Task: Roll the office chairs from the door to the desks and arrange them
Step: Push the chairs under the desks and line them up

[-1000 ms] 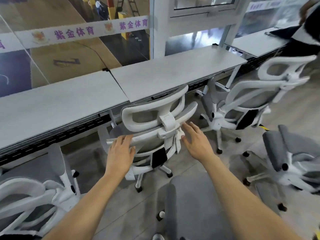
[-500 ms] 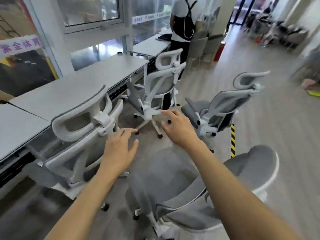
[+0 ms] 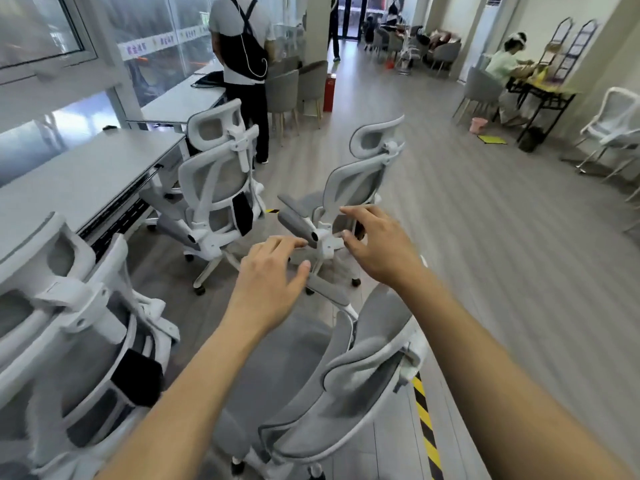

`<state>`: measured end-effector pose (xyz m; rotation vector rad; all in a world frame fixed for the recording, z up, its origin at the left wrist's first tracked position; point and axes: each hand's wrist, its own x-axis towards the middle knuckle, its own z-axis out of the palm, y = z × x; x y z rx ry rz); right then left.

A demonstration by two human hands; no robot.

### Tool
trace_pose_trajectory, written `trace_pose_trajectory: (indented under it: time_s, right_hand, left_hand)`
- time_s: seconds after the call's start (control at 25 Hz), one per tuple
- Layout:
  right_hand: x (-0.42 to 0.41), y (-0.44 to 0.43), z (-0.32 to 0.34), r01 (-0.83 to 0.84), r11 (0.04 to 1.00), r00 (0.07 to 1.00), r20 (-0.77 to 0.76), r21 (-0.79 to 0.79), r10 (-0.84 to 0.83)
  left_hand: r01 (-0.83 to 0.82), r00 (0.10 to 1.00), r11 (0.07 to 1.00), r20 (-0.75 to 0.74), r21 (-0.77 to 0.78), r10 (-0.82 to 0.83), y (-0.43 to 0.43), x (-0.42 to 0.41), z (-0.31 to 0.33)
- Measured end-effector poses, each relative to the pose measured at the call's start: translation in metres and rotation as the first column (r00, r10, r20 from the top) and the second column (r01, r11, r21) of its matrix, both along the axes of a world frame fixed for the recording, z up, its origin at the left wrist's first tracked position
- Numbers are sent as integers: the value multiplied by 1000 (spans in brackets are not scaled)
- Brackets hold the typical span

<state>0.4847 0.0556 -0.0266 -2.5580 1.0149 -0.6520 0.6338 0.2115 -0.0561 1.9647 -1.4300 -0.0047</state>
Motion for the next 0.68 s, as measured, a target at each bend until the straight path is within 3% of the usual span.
trace_pose_trajectory:
  time_s: [0.24, 0.4, 0.56, 0.68]
  right_hand:
    - [-35, -110, -16, -15, 1000, 1000, -3, 16, 15]
    - [-38, -203, -37, -130, 991, 991, 36, 23, 129]
    - [-30, -283, -52, -279, 952, 960, 74, 126, 272]
    - [-16, -337, -56, -328, 939, 945, 57, 108, 323]
  left_hand:
    - [-34, 998, 998, 59, 60, 30, -97, -23, 6]
    - [-121, 986, 986, 130, 118, 105, -181, -40, 10]
    - [-225, 973, 959, 81, 172, 214, -263, -54, 8]
    - [-283, 958, 941, 109, 187, 267, -315, -55, 4]
